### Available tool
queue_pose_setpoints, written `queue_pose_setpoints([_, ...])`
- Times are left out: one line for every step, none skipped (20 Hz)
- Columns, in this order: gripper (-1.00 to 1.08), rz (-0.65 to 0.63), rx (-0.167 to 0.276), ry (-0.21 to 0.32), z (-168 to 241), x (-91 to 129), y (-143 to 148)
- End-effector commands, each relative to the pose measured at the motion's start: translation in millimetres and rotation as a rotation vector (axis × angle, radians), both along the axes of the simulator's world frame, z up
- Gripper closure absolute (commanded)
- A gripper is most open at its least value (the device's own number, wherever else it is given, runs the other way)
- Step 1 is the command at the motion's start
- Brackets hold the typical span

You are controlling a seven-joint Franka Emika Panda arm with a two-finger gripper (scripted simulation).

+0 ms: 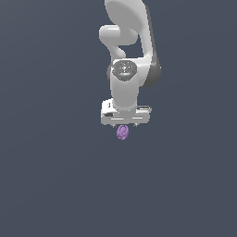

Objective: Pick up the object and move it to a goal position.

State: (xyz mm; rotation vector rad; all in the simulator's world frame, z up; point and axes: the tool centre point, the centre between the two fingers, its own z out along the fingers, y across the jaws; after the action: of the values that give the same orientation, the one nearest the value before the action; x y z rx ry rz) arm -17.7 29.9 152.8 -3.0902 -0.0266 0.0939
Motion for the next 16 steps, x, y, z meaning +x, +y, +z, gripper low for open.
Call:
queue_pose_setpoints([-0.92,0.0,0.0,0.0,0.1,-0.1,0.1])
queue_pose_setpoints([-0.92,0.0,0.0,0.0,0.2,0.0,-0.2])
queue_pose_setpoints([-0.92,-0.001,0.0,0.0,0.0,-0.2,0.0])
queue_pose_setpoints([-0.92,-0.003,0.0,0.0,-0.6,-0.5,0.1])
queue_pose_setpoints([-0.92,-0.006,-0.001,-0.001,-1.5,-0.9,0.0])
queue_pose_setpoints([-0.92,-0.011,-0.002,-0.001,-2.7,-1.4,0.0])
queue_pose_setpoints([-0.92,-0.016,-0.003,-0.002,-4.2,-2.1,-0.1])
queue_pose_setpoints([-0.92,-0.023,-0.005,-0.004,-6.0,-2.9,-0.3])
queue_pose_setpoints([-0.92,-0.031,-0.007,-0.005,-8.2,-3.9,-0.4])
queue_pose_setpoints([-0.92,-0.041,-0.01,-0.007,-10.6,-5.0,-0.6])
queue_pose_setpoints([-0.92,-0.051,-0.012,-0.009,-13.3,-6.3,-0.8])
queue_pose_setpoints([-0.92,-0.063,-0.015,-0.011,-16.3,-7.7,-1.1])
queue_pose_setpoints([-0.92,-0.075,-0.018,-0.014,-19.5,-9.4,-1.3])
queue_pose_setpoints([-0.92,-0.089,-0.022,-0.017,-23.0,-11.2,-1.6])
queue_pose_setpoints([-0.92,-0.104,-0.025,-0.02,-26.8,-13.2,-2.0])
queue_pose_setpoints([-0.92,-0.121,-0.029,-0.023,-30.9,-15.5,-2.3])
